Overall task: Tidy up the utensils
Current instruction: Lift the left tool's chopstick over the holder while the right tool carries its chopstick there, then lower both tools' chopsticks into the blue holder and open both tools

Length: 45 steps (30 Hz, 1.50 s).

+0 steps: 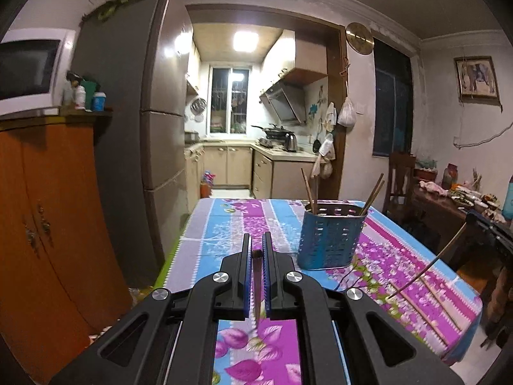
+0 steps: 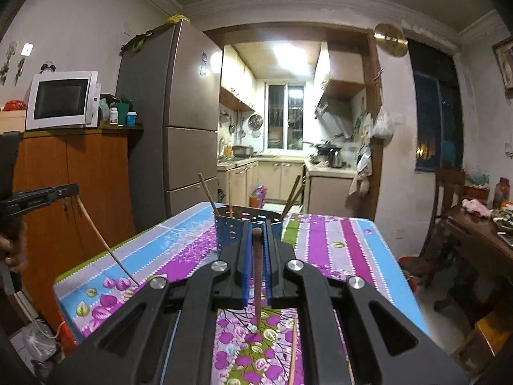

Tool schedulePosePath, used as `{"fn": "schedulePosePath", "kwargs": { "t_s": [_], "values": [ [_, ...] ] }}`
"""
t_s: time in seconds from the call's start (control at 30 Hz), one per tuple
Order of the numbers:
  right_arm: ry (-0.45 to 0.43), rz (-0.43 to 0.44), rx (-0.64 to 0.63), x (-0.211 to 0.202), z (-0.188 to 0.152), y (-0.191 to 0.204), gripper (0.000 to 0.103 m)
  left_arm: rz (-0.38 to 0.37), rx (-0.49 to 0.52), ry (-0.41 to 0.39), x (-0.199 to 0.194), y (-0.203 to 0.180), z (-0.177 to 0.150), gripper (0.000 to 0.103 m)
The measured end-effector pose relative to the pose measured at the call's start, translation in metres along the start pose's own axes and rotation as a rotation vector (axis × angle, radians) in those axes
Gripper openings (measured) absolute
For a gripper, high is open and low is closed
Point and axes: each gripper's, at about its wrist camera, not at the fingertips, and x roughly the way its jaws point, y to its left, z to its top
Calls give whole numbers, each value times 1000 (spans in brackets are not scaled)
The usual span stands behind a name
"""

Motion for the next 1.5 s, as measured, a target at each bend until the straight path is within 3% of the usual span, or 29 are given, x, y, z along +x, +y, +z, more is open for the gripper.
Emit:
{"fn": "schedulePosePath", "kwargs": {
  "t_s": [0.33, 0.77, 0.93, 1.1, 1.3, 1.5],
  "values": [
    [58, 92, 52, 14, 25, -11, 5, -67, 9, 21, 15, -13, 33, 7],
    [-66, 113, 21, 7, 98, -11, 5, -176, 55, -120, 14, -84, 120, 7],
    [-116, 88, 21, 28, 129, -21, 5, -194, 56, -184, 46, -111, 162, 7],
    [-111, 67, 36, 70, 146, -36, 5, -195, 41, -229, 90, -128, 190, 7],
    [-98, 48, 86, 120, 144, -52, 5, -140, 62, -278, 141, -144, 195, 7],
    [-56, 54, 117, 159, 131, -55, 5, -150, 29, -239, 187, -143, 180, 7]
  ]
}}
